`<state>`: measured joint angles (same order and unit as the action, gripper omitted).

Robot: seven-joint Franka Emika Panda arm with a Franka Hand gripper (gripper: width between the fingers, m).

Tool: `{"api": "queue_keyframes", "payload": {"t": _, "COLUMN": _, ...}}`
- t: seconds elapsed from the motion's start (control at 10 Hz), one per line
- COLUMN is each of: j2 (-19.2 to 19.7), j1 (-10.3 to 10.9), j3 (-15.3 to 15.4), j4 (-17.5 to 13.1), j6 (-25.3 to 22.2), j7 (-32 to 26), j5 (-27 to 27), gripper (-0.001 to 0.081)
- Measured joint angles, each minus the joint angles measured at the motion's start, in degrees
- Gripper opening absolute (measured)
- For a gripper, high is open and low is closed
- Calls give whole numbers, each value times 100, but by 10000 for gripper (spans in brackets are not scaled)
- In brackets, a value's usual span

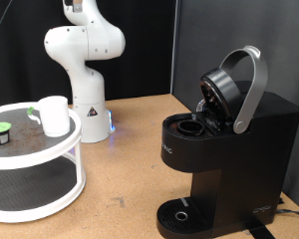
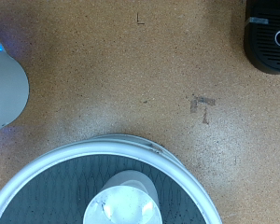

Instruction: Make a cup of coffee with the keurig machine

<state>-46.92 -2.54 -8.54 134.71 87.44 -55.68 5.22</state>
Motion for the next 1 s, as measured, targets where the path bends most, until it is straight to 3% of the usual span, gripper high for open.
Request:
{"api": "queue_keyframes", "payload": {"t": 0.3, "j2": -2, "j1": -70, "j3": -79, "j4": 23, "j6": 17, "j7": 39, "j5": 5, "gripper": 807}}
{"api": "queue_keyframes", "payload": {"t": 1.0, "j2": -107, "j1": -391, "j3": -1267, "j4": -17, "j6": 109, "j7": -1264, "j5": 783, "gripper": 807}}
